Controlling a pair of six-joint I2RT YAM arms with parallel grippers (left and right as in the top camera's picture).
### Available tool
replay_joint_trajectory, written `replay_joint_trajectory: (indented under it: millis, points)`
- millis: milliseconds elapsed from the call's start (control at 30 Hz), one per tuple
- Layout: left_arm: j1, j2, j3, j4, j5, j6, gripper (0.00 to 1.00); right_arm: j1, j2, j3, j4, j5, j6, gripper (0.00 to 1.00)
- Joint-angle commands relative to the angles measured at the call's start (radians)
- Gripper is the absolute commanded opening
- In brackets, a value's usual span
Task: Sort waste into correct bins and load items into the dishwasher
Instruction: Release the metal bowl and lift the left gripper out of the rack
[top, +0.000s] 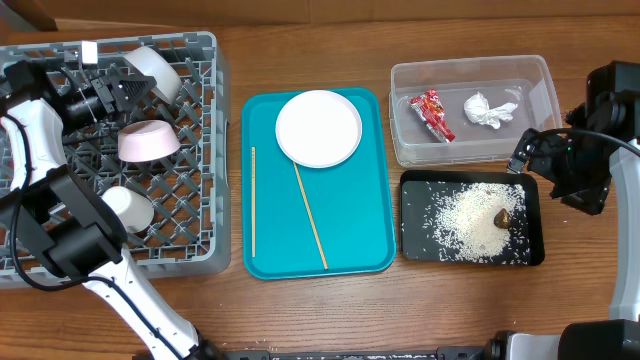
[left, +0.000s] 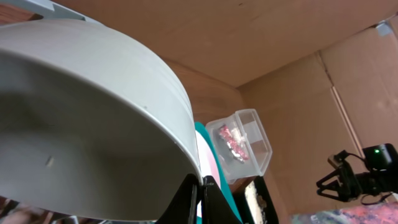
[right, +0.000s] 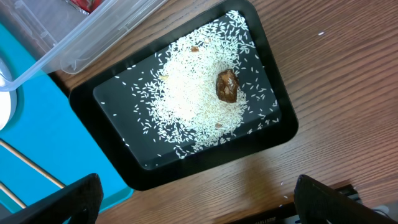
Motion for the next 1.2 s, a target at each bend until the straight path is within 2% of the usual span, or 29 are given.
replay_joint_trajectory:
  millis: [0, 200, 233, 267, 300, 333, 400, 467, 600, 767, 933, 1000, 1033, 1067, 1167]
  points:
    - [0.027, 0.027, 0.013, -0.011, -0.013, 0.021, 0.04, -0.003, -0.016, 0.026, 0.002, 0.009, -0.003, 1.0]
    - [0.125, 0.027, 0.013, -0.134, -0.014, 0.022, 0.16, -0.003, -0.016, 0.026, 0.002, 0.009, -0.003, 1.0]
    - [0.134, 0.027, 0.013, -0.145, -0.014, 0.022, 0.23, -0.003, -0.016, 0.026, 0.003, 0.009, -0.003, 1.0]
    - [0.151, 0.027, 0.013, -0.168, -0.014, 0.022, 0.56, -0.003, -0.016, 0.026, 0.003, 0.009, -0.003, 1.0]
    - [0.165, 0.027, 0.014, -0.19, -0.014, 0.022, 0.69, -0.003, -0.016, 0.026, 0.002, 0.009, -0.003, 1.0]
    - [0.176, 0.024, 0.014, -0.211, -0.013, 0.023, 0.75, -0.003, -0.016, 0.026, 0.002, 0.009, -0.003, 1.0]
    - [0.19, 0.005, 0.015, -0.247, -0.014, 0.036, 1.0, -0.003, -0.016, 0.026, 0.001, 0.009, -0.003, 1.0]
    - [0.192, -0.033, 0.015, -0.277, -0.017, 0.078, 1.0, -0.003, -0.016, 0.026, -0.002, 0.009, -0.003, 1.0]
    - [0.179, -0.148, 0.015, -0.313, -0.086, 0.085, 1.0, -0.003, -0.016, 0.026, -0.002, 0.009, -0.003, 1.0]
    - [0.096, -0.348, 0.015, -0.367, -0.354, 0.06, 1.0, -0.003, -0.016, 0.026, -0.002, 0.001, -0.003, 1.0]
    - [-0.072, -0.503, 0.015, -0.393, -0.644, -0.074, 1.0, -0.003, -0.016, 0.026, -0.005, -0.002, -0.003, 1.0]
    - [-0.212, -0.558, 0.015, -0.45, -0.92, -0.197, 1.0, -0.003, -0.016, 0.026, -0.005, -0.002, -0.003, 1.0]
    - [-0.249, -0.566, 0.015, -0.475, -0.989, -0.238, 1.0, -0.003, -0.016, 0.026, -0.005, -0.002, -0.002, 1.0]
    - [-0.343, -0.571, 0.014, -0.563, -1.107, -0.306, 1.0, -0.003, -0.016, 0.026, -0.01, -0.002, -0.002, 1.0]
    - [-0.403, -0.571, 0.012, -0.643, -1.144, -0.366, 1.0, -0.003, -0.016, 0.026, -0.015, -0.002, -0.002, 1.0]
